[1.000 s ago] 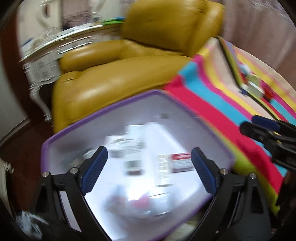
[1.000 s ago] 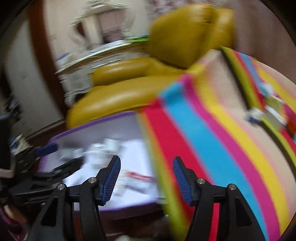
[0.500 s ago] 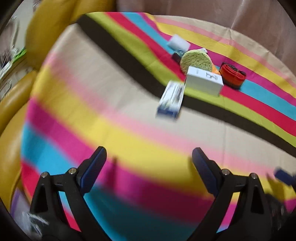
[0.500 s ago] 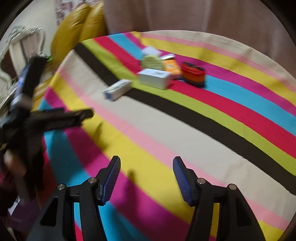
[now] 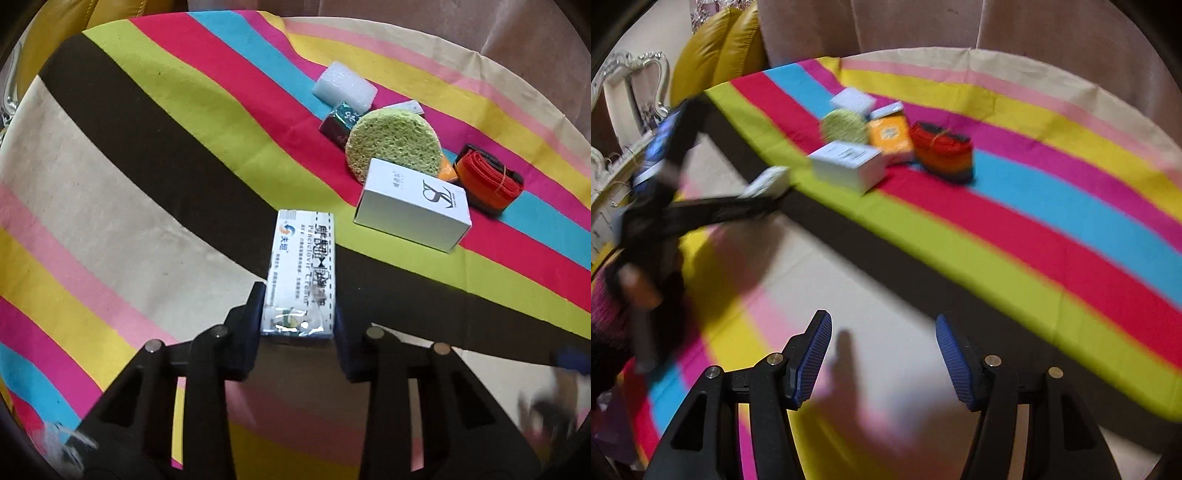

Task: Organize objects
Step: 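Grasp the white-and-blue toothpaste box with the left tool, then grasp the red rolled strap with the right tool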

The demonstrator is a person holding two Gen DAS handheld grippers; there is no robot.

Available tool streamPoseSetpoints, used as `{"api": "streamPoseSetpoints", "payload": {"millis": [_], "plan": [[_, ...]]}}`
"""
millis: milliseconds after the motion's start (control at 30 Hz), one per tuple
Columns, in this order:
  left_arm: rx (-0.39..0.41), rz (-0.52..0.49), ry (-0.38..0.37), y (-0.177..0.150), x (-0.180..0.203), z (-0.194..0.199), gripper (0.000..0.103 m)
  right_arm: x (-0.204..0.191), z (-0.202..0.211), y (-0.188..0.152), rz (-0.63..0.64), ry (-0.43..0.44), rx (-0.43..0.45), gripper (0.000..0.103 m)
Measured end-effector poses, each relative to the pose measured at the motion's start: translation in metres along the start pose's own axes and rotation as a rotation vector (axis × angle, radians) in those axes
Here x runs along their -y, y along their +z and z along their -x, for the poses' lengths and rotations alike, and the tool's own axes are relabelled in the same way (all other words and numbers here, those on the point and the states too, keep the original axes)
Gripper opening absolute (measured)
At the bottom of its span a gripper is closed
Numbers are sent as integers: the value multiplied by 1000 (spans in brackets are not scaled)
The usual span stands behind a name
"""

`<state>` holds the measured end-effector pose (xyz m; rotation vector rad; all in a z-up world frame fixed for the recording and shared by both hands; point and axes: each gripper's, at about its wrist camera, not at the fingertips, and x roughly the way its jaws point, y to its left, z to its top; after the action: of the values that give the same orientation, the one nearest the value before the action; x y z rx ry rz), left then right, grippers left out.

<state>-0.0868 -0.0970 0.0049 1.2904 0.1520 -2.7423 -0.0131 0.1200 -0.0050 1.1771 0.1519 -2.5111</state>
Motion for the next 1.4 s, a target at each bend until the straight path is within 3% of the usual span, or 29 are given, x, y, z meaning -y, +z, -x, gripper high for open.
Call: {"api": "streamPoseSetpoints", "payload": {"millis": [200,367,500,533,567,667,967,1167,1400], "plan": [[-1,13,7,0,0,-1,40,37,-61,59,52,-96,-31,62],[0,31,9,0,-1,-2,40,46,-102,105,109,-111,-21,72],[0,31,16,0,1,-1,40,43,-123,129,182,-113,-9,73],[0,32,15,0,2,-1,40,43,-125,131,187,-99,-10,71],[0,32,16,0,2,0,40,44,-124,131,186,-75,-12,49],[0,29,21,-1,5,0,41,45,-112,121,148,-26,-34,38],[0,27,25,-2,11,2,41,33,-7,8,-79,180,-76,37],[0,24,30,-2,18,1,41,27,9,-16,-91,133,-38,37],[2,32,22,-3,13,0,38,5,8,-16,23,3,-16,37]]}}
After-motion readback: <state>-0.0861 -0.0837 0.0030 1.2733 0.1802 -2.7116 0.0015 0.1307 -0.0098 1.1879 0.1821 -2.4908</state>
